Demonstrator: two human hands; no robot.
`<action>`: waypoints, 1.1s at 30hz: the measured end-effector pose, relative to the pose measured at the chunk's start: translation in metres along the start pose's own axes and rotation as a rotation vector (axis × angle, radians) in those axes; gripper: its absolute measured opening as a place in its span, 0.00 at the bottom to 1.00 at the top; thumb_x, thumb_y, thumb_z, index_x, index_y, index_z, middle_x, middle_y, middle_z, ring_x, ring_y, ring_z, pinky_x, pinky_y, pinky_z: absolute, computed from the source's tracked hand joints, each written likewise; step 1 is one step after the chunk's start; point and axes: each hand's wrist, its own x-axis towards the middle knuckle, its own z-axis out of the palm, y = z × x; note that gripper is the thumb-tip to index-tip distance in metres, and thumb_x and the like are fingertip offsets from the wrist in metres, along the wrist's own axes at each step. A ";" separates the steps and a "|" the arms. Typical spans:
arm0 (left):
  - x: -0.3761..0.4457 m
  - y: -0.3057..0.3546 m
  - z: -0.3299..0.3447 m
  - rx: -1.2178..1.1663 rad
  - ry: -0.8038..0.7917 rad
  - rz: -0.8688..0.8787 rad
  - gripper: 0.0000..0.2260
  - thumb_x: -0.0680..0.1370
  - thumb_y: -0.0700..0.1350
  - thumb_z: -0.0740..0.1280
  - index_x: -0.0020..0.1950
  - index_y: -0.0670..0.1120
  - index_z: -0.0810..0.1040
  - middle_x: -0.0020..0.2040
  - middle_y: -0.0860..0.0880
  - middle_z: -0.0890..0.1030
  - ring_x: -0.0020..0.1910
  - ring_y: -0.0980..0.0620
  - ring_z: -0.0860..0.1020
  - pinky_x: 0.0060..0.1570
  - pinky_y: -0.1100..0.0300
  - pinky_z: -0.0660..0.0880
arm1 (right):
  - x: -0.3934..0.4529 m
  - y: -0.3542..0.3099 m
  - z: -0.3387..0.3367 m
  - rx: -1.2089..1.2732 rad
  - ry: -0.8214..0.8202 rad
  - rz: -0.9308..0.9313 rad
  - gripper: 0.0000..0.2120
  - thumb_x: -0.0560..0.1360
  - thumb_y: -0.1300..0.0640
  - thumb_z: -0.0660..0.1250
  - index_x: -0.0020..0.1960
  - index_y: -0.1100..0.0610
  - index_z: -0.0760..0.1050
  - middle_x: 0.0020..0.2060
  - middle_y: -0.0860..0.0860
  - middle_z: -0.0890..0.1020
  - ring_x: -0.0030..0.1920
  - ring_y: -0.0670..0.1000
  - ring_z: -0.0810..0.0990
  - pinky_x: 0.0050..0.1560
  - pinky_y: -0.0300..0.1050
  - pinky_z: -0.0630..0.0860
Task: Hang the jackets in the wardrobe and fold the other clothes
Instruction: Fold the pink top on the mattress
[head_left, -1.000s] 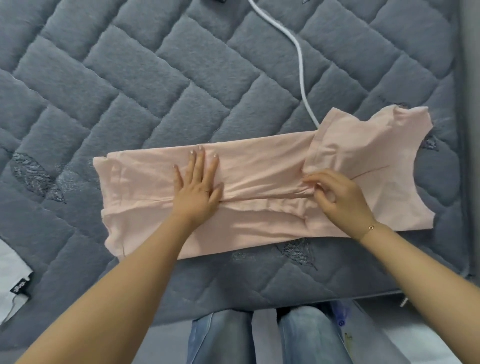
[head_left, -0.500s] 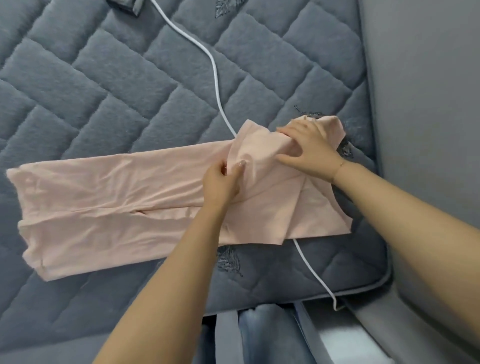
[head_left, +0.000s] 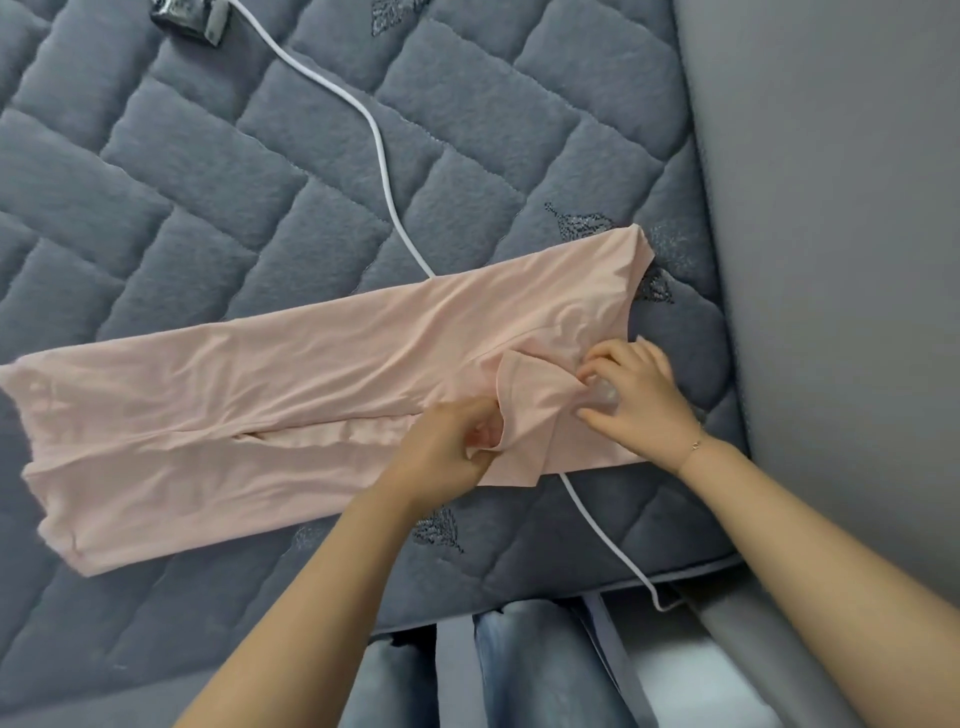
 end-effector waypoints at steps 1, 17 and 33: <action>0.002 0.002 -0.002 -0.004 -0.007 0.004 0.14 0.66 0.30 0.64 0.38 0.51 0.70 0.37 0.56 0.74 0.39 0.52 0.75 0.41 0.52 0.76 | 0.002 -0.003 0.001 -0.017 0.010 -0.007 0.18 0.67 0.52 0.76 0.55 0.54 0.79 0.48 0.49 0.77 0.55 0.54 0.75 0.71 0.52 0.56; 0.015 -0.010 -0.023 -0.221 -0.012 -0.254 0.15 0.74 0.34 0.71 0.43 0.53 0.74 0.46 0.47 0.84 0.42 0.55 0.80 0.45 0.58 0.74 | -0.024 -0.016 0.006 0.422 -0.072 0.235 0.16 0.66 0.49 0.78 0.48 0.44 0.73 0.45 0.40 0.79 0.53 0.46 0.73 0.59 0.41 0.65; 0.085 0.010 -0.013 0.628 0.205 0.162 0.22 0.82 0.45 0.59 0.77 0.47 0.64 0.79 0.43 0.58 0.77 0.43 0.60 0.75 0.47 0.55 | 0.049 -0.023 -0.005 0.736 0.311 0.383 0.13 0.75 0.70 0.68 0.59 0.63 0.77 0.54 0.59 0.77 0.49 0.48 0.75 0.53 0.34 0.73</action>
